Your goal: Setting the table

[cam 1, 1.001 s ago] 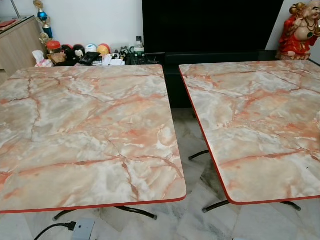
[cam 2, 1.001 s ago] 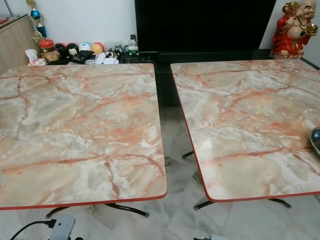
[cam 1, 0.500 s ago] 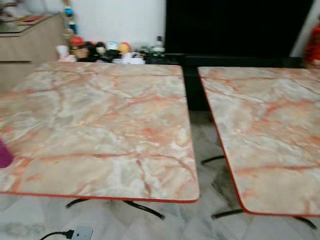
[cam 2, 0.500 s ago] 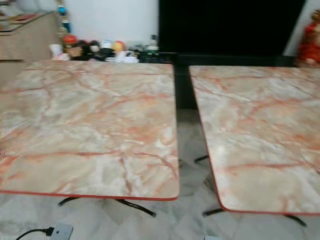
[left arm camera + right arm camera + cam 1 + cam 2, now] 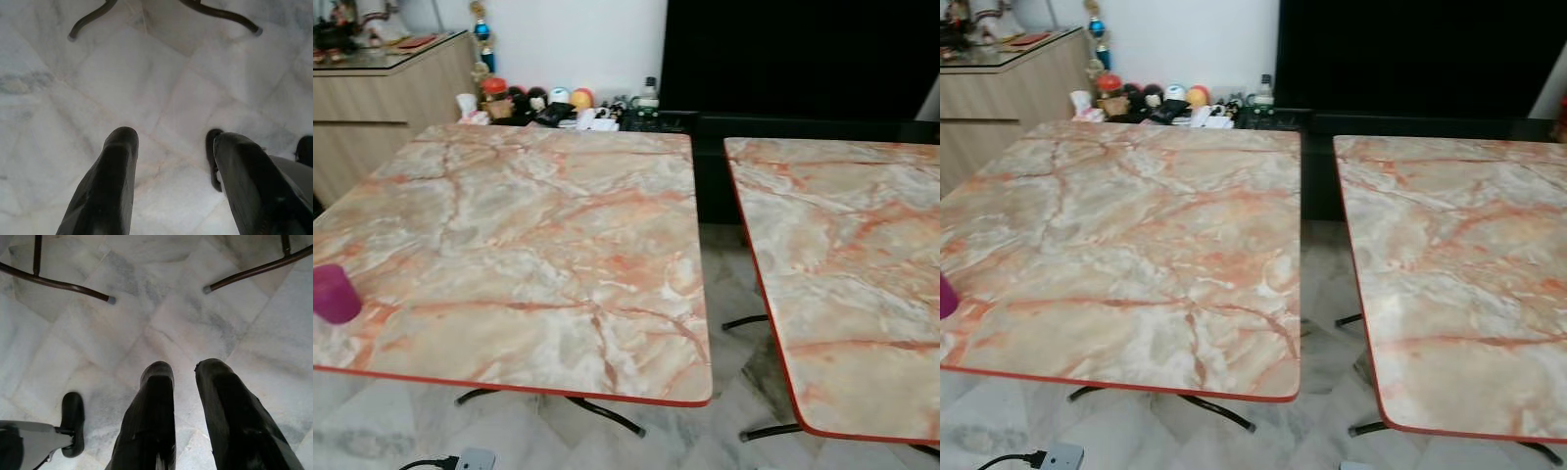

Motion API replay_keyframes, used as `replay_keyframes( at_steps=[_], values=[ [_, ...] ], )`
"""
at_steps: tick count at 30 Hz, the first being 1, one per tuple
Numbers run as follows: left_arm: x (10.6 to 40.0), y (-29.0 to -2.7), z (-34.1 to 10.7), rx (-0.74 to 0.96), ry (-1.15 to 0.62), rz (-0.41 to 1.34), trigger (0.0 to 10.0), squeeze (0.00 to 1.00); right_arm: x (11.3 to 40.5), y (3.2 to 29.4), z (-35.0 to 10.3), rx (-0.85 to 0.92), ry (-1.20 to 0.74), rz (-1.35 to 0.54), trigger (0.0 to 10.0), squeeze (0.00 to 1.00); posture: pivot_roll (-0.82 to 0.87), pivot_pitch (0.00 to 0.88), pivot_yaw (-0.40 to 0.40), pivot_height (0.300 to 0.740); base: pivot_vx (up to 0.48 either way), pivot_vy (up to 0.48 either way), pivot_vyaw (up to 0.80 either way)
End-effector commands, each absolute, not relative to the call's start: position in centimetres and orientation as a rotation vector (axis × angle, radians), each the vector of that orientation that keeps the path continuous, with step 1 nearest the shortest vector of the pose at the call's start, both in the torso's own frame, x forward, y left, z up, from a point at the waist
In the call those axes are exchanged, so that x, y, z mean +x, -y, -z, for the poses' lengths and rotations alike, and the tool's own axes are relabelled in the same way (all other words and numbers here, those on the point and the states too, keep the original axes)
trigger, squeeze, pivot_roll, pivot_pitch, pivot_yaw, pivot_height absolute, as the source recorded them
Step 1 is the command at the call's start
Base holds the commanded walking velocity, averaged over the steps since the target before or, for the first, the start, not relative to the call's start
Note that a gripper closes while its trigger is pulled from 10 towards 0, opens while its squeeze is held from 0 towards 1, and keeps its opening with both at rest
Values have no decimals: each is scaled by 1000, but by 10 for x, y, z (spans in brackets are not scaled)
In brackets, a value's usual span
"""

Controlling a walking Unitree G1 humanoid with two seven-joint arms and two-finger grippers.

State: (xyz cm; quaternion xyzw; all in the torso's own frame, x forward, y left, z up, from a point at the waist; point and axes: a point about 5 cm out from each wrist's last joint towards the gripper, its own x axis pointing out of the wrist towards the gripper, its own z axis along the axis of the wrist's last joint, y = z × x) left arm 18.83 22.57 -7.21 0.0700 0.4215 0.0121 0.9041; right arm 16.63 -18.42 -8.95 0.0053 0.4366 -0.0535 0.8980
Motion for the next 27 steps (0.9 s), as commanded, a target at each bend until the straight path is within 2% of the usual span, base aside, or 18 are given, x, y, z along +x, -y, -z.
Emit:
replay_keyframes(
  at_steps=[1, 7, 15, 27],
  values=[
    [181, -228, 76, 153, -904, -25, 10000, 0, 164, 180, 91, 17, -922, 98, 10000, 0, 7, 12, 6, 740, 0, 480, 0],
    [179, -228, 77, 154, -912, -28, 10000, 0, 164, 179, 92, -1, -925, 79, 10000, 0, 9, 20, 3, 740, 0, 480, 0],
    [178, -228, 77, 148, -916, -34, 10000, 0, 162, 179, 92, -5, -929, 77, 10000, 0, 13, 33, 0, 740, 0, 480, 614],
    [177, -232, 76, 143, -913, -45, 10000, 0, 163, 180, 92, 27, -926, 106, 10000, 0, 17, 52, 0, 740, 0, 480, 0]
  ],
)
